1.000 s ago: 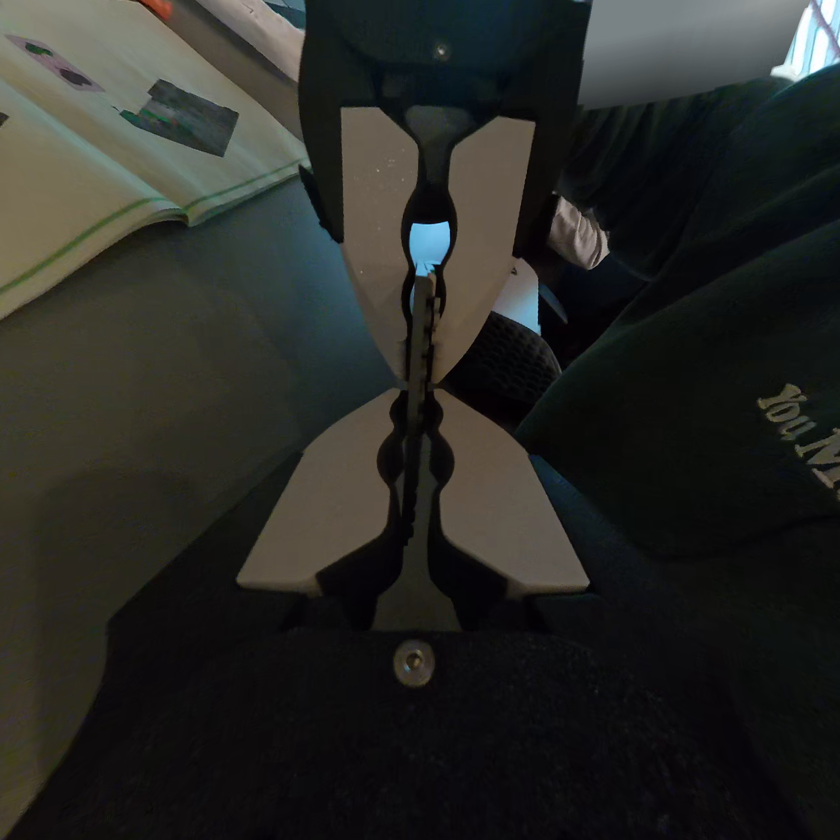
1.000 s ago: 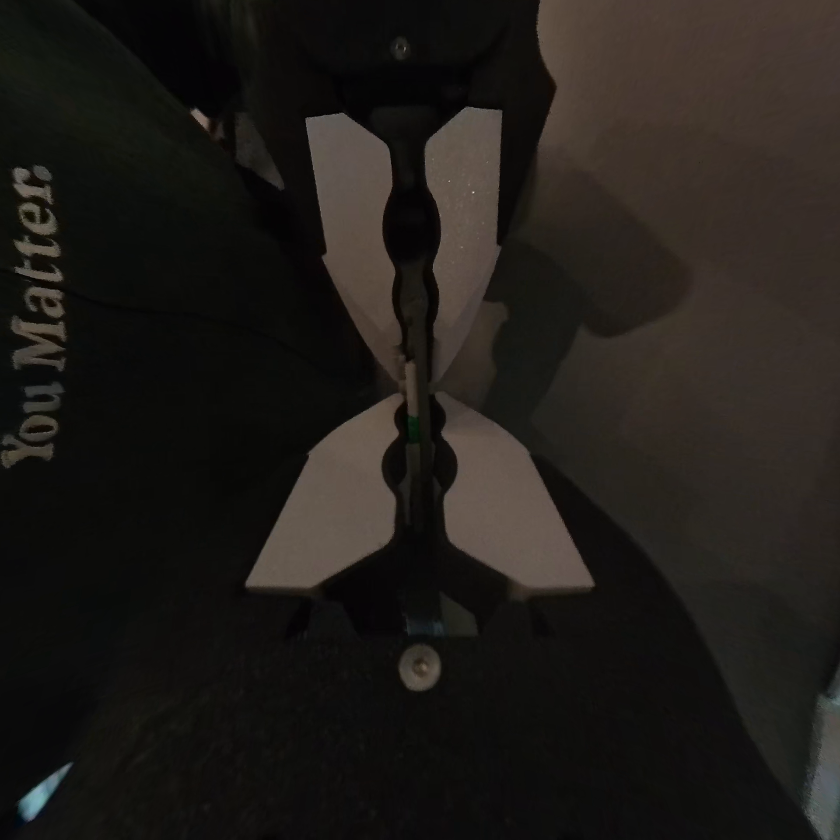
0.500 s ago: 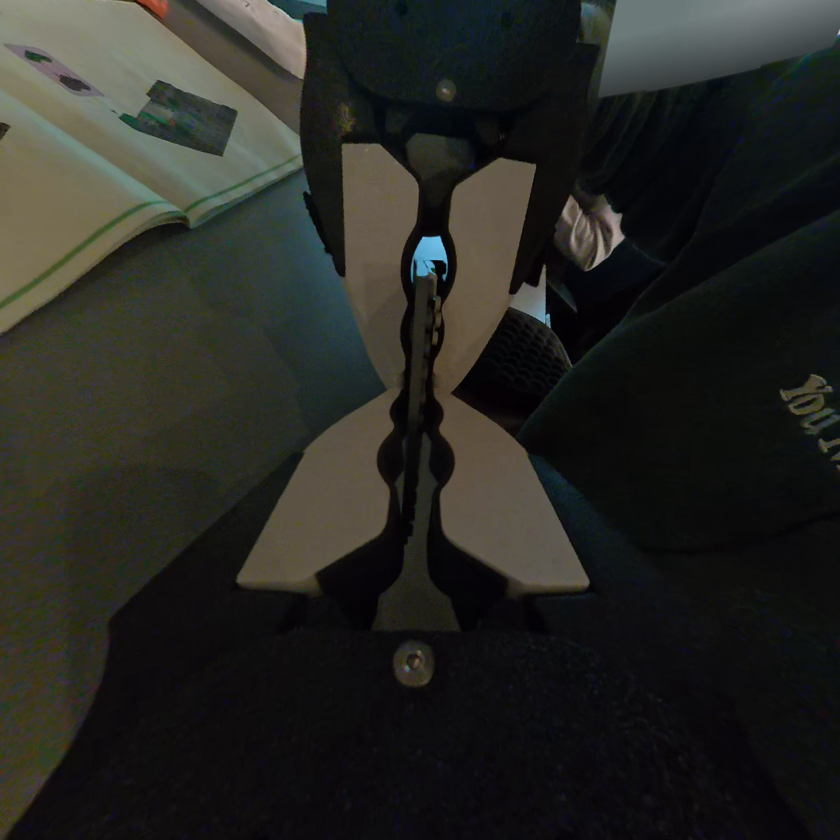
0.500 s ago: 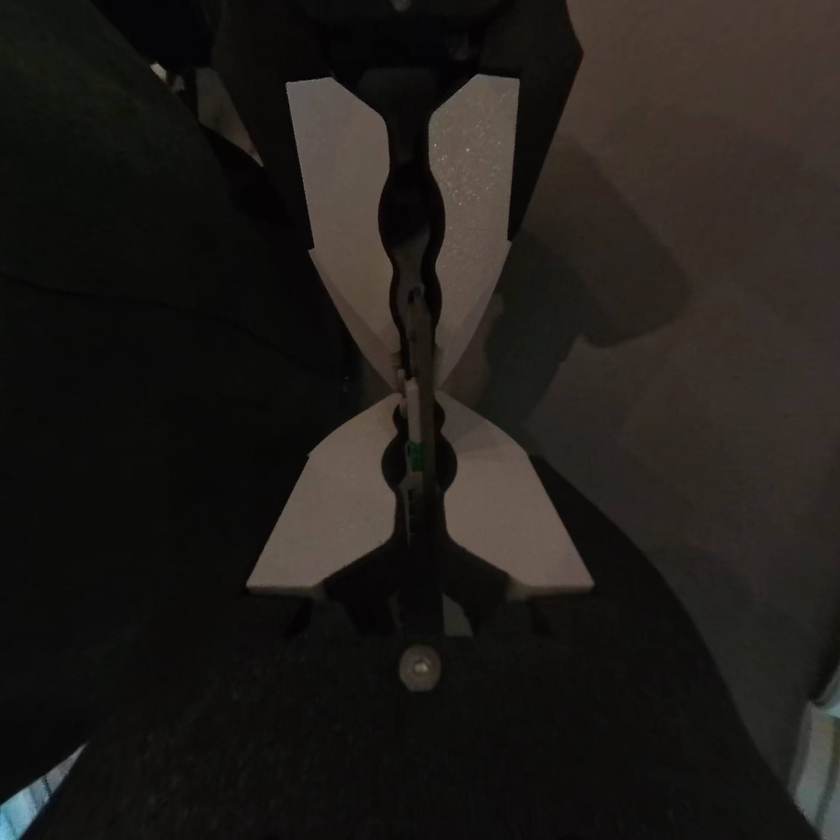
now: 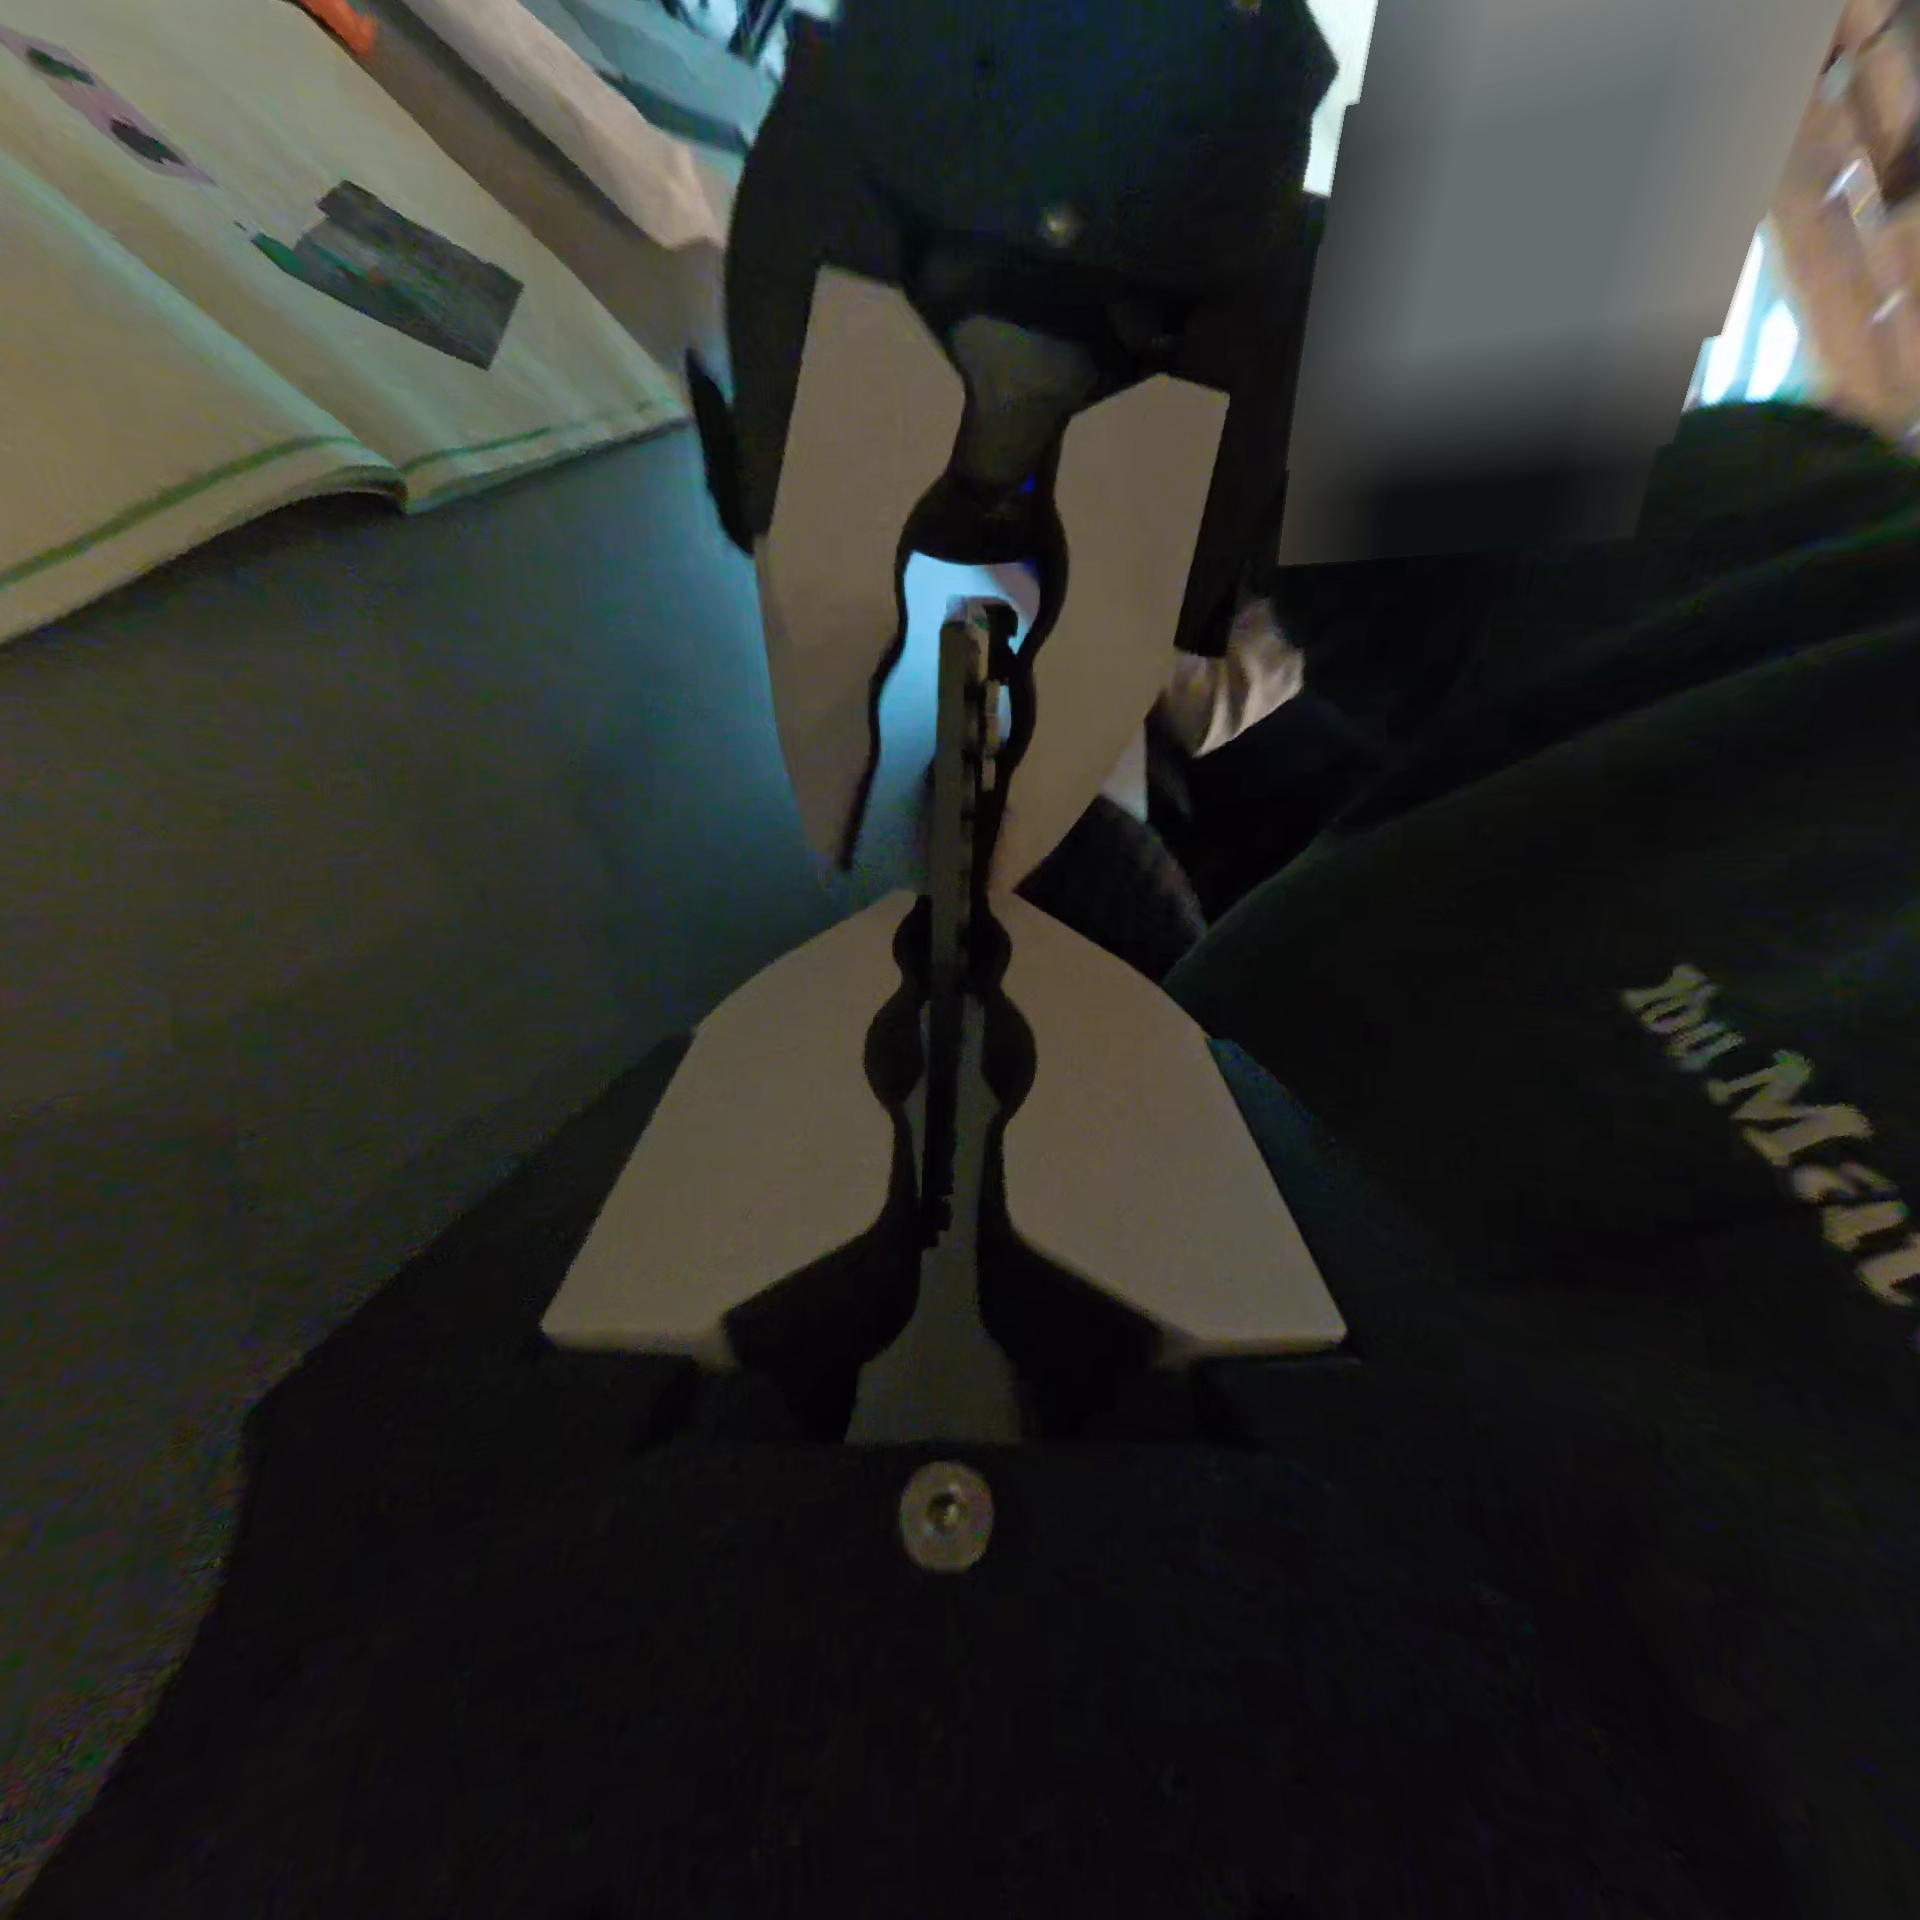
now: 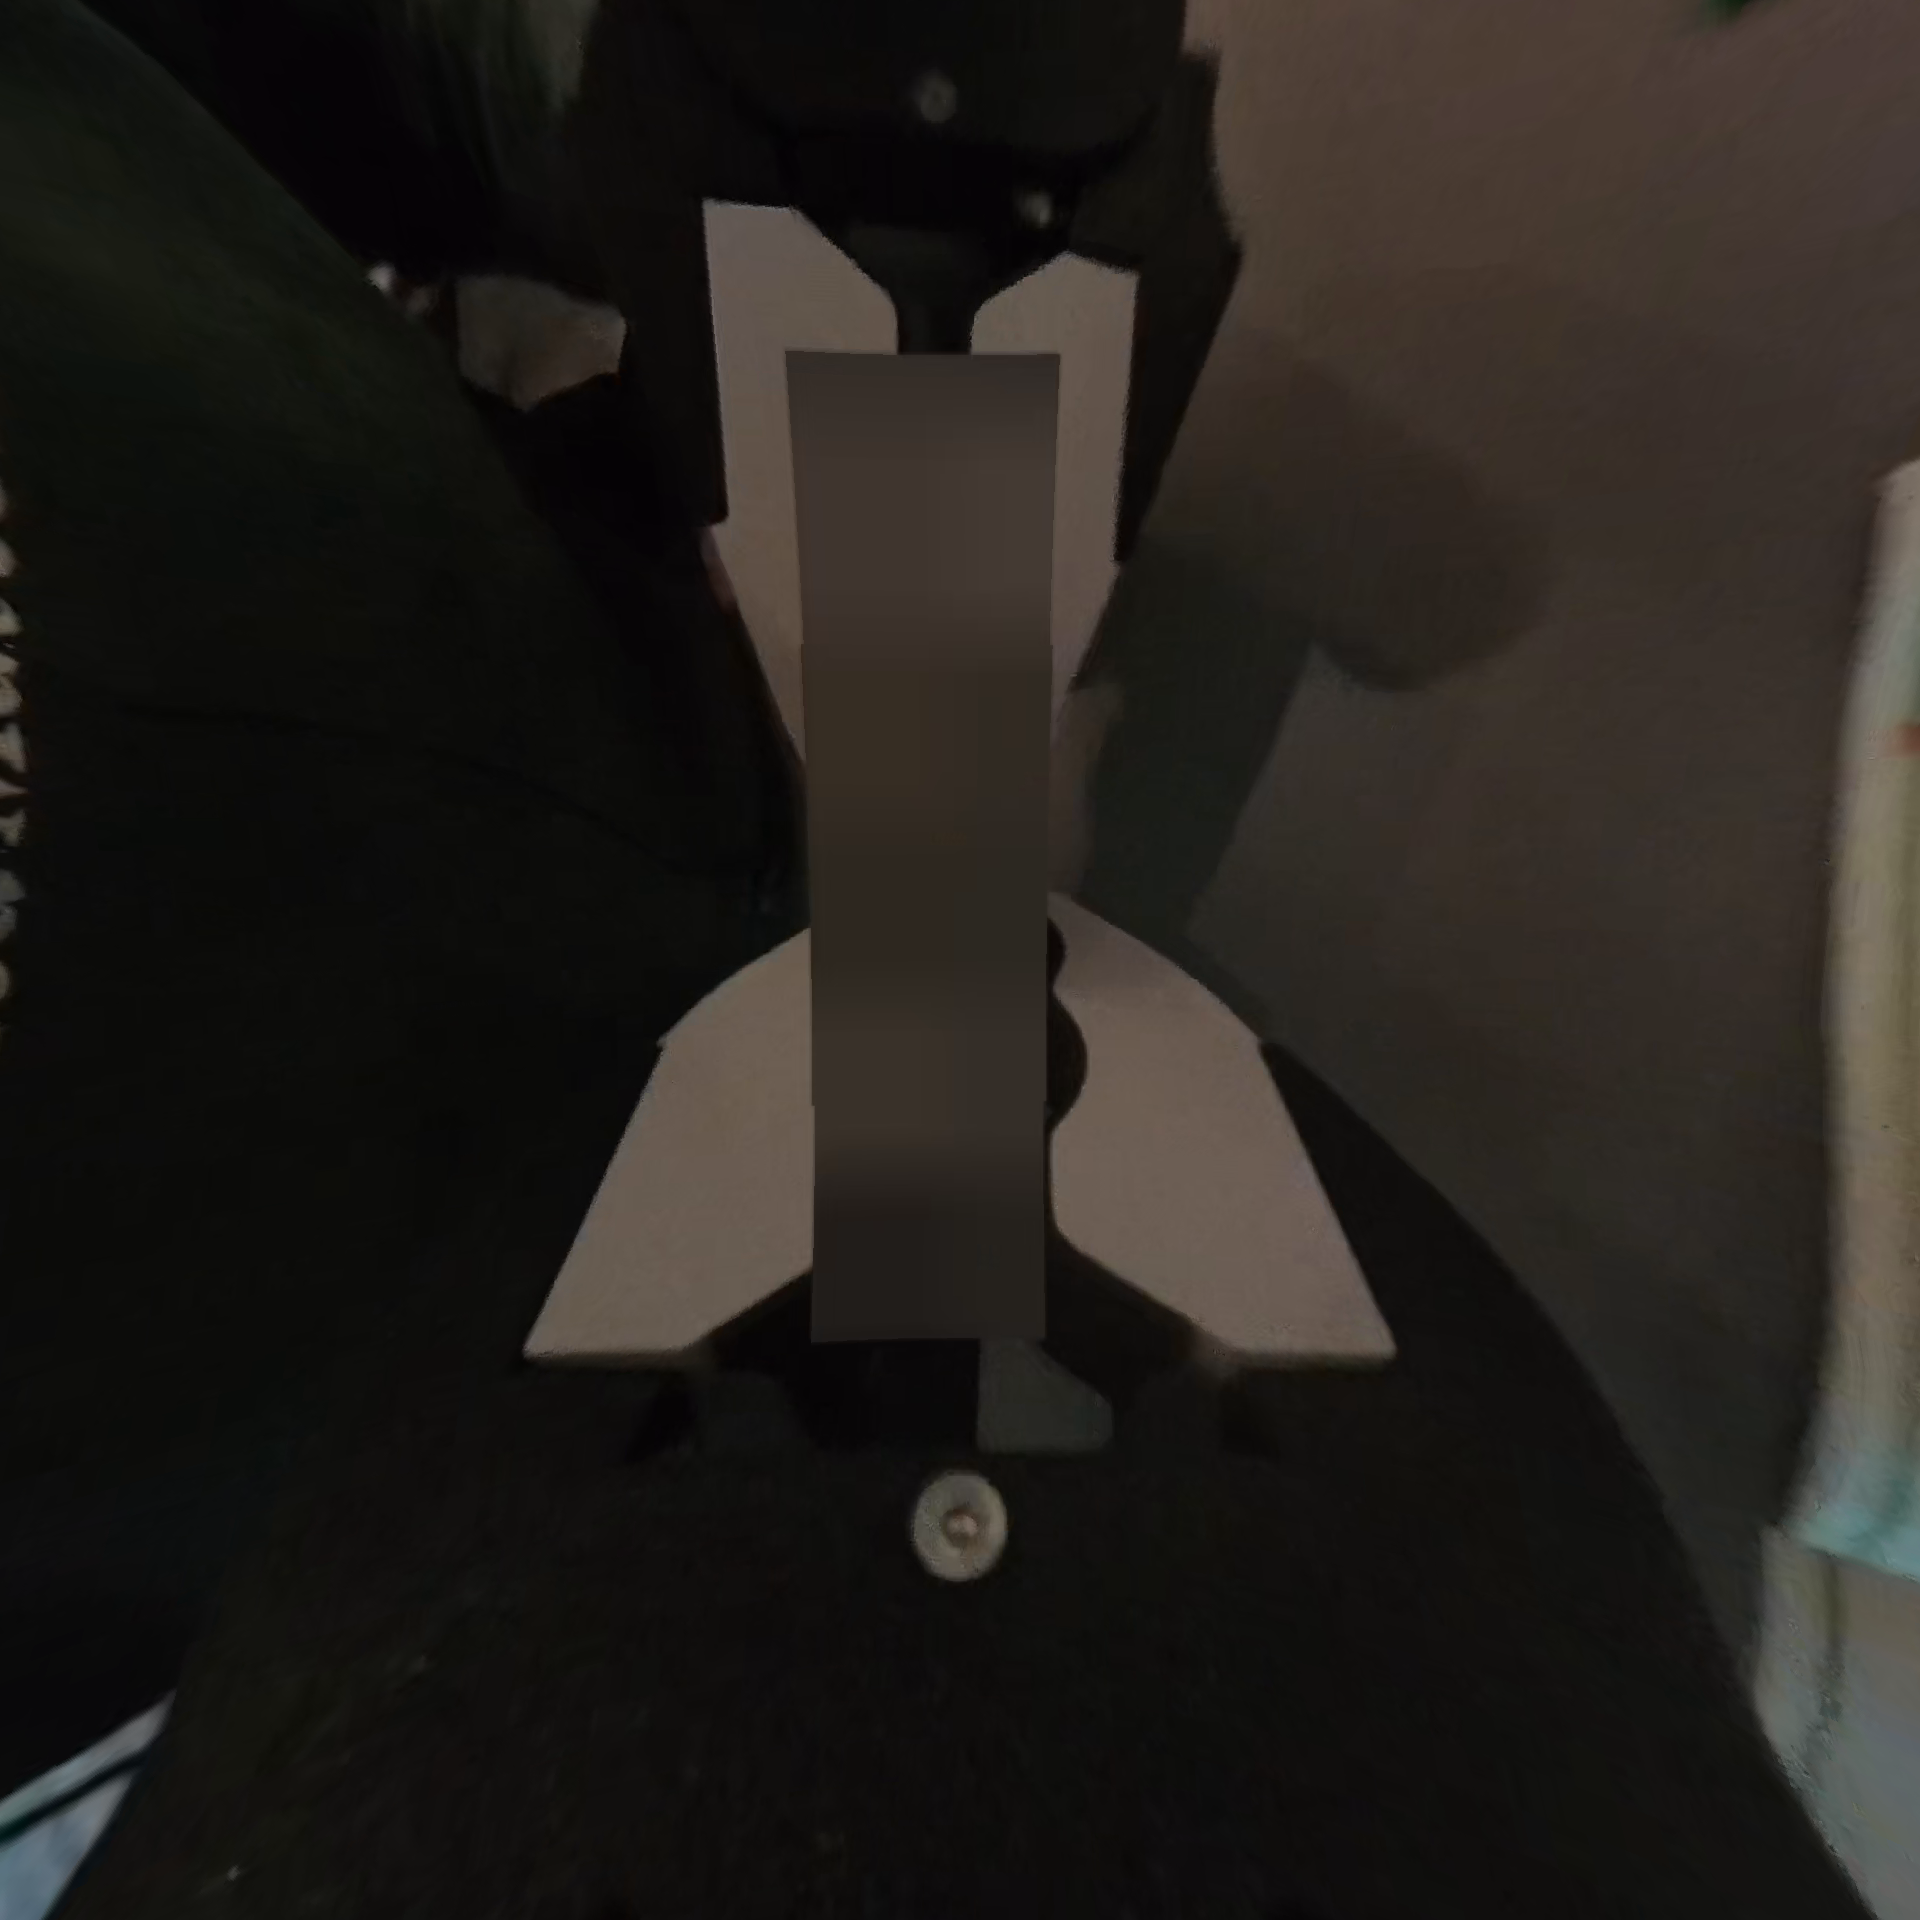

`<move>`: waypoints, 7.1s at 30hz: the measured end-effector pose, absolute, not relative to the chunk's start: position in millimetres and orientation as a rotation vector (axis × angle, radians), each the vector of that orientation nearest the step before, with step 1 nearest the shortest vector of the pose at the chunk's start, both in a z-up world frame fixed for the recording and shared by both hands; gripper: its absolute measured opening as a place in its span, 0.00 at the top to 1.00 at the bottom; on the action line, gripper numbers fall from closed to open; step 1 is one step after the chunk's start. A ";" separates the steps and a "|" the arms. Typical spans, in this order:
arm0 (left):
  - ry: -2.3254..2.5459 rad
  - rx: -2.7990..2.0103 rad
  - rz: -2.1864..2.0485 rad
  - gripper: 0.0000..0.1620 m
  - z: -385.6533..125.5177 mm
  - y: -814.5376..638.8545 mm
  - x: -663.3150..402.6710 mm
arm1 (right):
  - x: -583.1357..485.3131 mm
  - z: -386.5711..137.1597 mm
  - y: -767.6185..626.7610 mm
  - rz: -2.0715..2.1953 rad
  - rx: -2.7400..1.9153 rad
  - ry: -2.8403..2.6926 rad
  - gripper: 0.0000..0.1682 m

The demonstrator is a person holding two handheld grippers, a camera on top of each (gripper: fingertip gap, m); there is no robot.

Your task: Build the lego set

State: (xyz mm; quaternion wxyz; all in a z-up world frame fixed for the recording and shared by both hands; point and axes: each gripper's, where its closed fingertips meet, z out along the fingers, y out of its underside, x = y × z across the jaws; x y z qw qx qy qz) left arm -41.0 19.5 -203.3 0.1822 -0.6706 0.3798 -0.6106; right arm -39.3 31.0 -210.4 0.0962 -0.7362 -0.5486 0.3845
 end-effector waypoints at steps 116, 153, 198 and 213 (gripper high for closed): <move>1.235 -2.004 -0.329 0.98 -260.4 216.2 -82.6 | 172.0 -262.5 130.7 0.310 -1.986 -1.342 0.81; 1.329 -1.890 -0.377 0.97 -256.2 192.0 -58.9 | 160.2 -285.7 119.0 0.377 -2.053 -1.576 0.99; 1.232 -1.812 -0.484 1.00 -247.0 190.2 -35.8 | 120.9 -232.8 153.7 0.371 -1.779 -0.782 1.00; 1.242 -1.920 -0.385 1.00 -242.8 271.1 32.2 | 141.7 -229.3 155.1 0.283 -1.727 -0.756 1.00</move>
